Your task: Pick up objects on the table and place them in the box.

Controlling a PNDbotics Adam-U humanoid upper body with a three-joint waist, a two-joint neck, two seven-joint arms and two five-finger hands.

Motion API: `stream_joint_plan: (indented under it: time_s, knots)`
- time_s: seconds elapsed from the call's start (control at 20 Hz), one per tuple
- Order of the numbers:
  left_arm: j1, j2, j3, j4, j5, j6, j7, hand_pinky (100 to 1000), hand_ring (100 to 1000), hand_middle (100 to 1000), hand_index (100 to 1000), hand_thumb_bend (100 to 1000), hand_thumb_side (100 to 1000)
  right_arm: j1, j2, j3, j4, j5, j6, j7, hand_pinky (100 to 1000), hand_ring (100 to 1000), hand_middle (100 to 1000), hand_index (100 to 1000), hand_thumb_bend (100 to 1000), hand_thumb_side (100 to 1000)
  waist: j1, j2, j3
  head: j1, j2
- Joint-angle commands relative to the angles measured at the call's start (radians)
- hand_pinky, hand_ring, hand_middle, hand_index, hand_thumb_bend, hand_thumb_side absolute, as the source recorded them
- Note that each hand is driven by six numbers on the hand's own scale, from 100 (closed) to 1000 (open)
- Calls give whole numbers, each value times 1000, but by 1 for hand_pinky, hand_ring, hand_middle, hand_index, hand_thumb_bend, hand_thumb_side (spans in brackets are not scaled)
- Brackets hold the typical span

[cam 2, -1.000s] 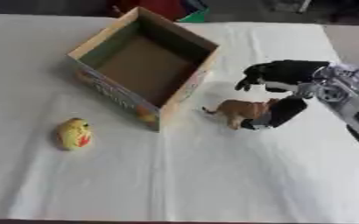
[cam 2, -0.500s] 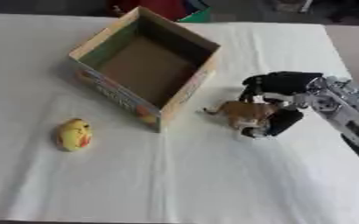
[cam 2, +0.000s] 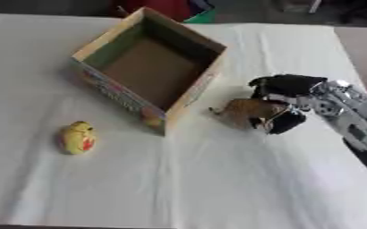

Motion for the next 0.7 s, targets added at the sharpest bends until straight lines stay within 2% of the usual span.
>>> stream_joint_plan:
  time_s: [0.05, 0.35, 0.4, 0.45, 0.7]
  knots:
    - [-7, 8, 5, -17, 4, 4, 3, 603, 646, 657, 726, 100, 807, -6, -20, -8, 15, 6, -3, -22, 553, 1000, 365, 411, 100, 100, 3, -17, 0, -3, -13]
    - [-7, 7, 4, -17, 5, 8, 4, 601, 642, 651, 725, 100, 805, 3, -43, -6, -44, -67, -28, -11, 480, 1000, 226, 257, 100, 100, 4, -17, -3, -3, -12]
    - [-7, 7, 4, -17, 5, 8, 3, 601, 642, 651, 725, 100, 805, 2, -46, -7, -52, -80, -30, -6, 480, 1000, 226, 257, 100, 100, 4, -17, -3, -3, -13]
    - [-7, 7, 4, -17, 6, 9, 3, 600, 640, 648, 724, 100, 802, 1, -48, -8, -60, -92, -33, -1, 453, 1000, 178, 199, 100, 100, 4, -18, -2, -2, -12]
    - [-5, 8, 5, -17, 7, 11, 6, 598, 637, 645, 723, 100, 798, -8, -70, -19, -97, -134, -50, 11, 378, 1000, 106, 148, 100, 123, 4, -21, -3, 1, -10]
